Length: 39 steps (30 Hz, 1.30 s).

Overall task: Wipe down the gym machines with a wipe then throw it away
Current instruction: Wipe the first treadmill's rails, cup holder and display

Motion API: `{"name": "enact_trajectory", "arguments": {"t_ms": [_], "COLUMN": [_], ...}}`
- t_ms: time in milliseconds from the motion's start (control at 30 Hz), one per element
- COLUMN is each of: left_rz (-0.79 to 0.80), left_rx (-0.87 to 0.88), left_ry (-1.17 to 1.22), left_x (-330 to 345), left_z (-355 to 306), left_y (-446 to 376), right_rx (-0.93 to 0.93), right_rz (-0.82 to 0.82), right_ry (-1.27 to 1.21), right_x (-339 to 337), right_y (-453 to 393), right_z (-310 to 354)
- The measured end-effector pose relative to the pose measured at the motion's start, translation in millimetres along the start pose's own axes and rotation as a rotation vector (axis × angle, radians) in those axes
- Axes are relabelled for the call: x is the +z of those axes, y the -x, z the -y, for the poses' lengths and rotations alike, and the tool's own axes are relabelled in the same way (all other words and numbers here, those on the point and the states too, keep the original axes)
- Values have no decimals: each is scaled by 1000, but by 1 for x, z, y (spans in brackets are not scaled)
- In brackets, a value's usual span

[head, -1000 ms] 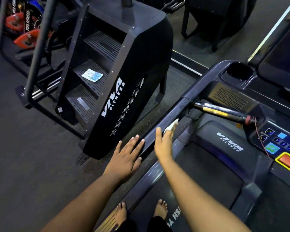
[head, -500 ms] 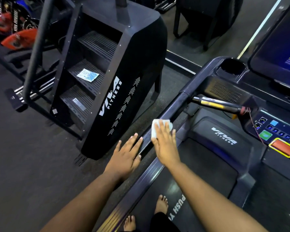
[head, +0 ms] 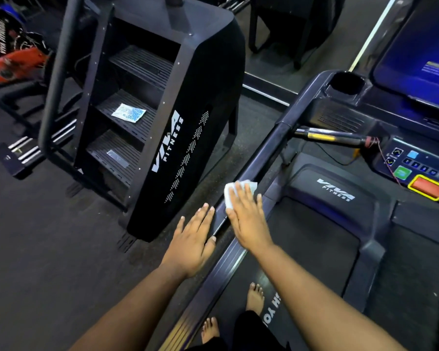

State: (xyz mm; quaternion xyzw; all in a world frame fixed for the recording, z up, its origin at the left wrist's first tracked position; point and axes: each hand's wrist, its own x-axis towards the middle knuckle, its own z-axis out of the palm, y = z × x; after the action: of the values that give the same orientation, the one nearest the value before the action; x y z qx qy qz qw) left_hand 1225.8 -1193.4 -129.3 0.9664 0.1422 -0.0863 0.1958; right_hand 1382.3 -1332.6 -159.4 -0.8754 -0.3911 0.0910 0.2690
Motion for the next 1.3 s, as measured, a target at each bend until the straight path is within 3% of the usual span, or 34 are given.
{"name": "enact_trajectory", "arguments": {"t_ms": [133,333,433,533,633,833,900,1033,1167,1300], "left_rz": [12,31,40,38,48,37,66,136,132,59], "left_rx": [3,40,55,62,56,77,65,42,59,52], "left_ry": [-3,-2,-23,-35,-33,6,26,-10,29,245], "left_x": [-2,2,0,-1,-1,-3,-4,-18,-28,-36], "left_z": [2,15,15,15,14,16,16,7,-8,-31], "left_y": [8,22,22,21,21,22,21,20,13,-8], "right_rx": [147,32,163,424,616,638,608,764,723,648], "right_rz": [-52,-41,-113,-248,-249,-159,-264,-460,-442,-352], "right_ry": [-121,-383,-579,-872,-1006,-1266,-1233,-1096,-1012,-1090], "right_x": [8,54,64,61,69,86,83,51,8,-36], "right_y": [-13,67,52,15,8,86,84,55,58,68], "right_z": [11,48,51,48,50,121,125,109,95,88]}}
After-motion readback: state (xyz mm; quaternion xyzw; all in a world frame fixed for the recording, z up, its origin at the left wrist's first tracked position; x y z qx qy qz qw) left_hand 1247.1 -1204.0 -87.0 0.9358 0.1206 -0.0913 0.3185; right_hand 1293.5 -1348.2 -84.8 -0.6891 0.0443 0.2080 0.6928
